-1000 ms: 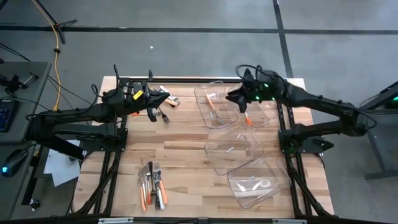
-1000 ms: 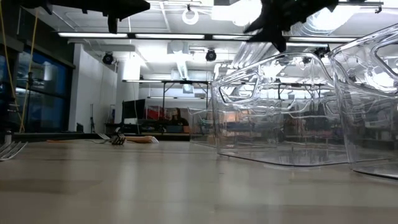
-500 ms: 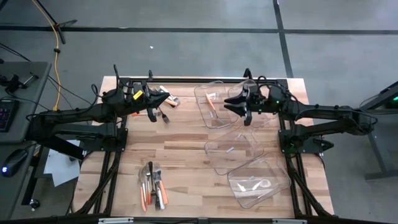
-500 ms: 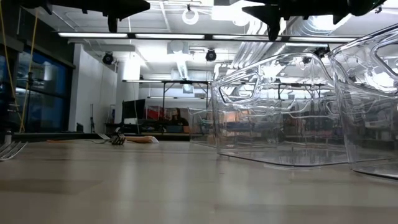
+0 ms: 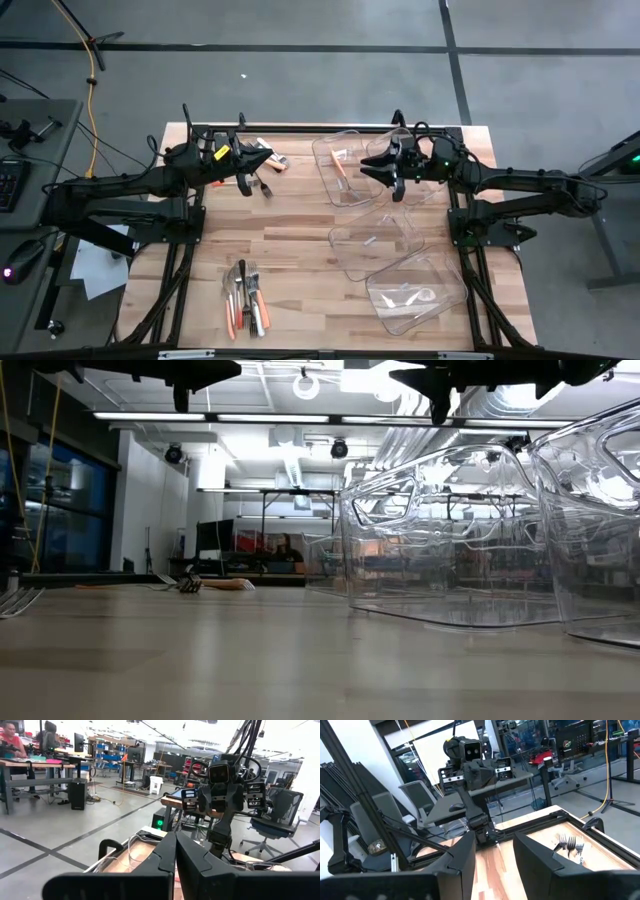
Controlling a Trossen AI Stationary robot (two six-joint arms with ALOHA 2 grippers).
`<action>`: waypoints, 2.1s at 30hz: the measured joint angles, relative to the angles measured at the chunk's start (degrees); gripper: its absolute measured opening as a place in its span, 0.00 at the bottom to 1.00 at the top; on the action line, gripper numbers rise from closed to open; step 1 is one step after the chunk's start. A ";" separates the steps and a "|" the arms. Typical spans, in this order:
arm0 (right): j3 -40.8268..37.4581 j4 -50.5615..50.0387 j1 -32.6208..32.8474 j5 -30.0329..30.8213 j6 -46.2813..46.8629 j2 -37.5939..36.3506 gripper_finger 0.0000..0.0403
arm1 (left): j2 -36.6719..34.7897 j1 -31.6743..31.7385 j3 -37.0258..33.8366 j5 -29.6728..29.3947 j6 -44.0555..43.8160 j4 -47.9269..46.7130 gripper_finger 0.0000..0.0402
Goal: Sort silverware by color (type)
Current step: Put the light orange fork into the left transparent bin
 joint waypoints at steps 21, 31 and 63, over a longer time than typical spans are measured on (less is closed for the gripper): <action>0.07 -1.79 0.00 0.00 0.41 0.00 0.29 | 5.94 -29.08 17.63 0.39 -48.09 -71.07 0.34; 0.07 -3.27 0.00 -0.01 0.41 0.01 0.29 | 22.16 -51.89 14.82 6.41 -89.54 -75.85 0.33; 0.09 -5.80 -2.05 0.42 0.00 0.04 0.29 | 43.51 -61.55 14.78 11.11 -113.66 -63.34 0.33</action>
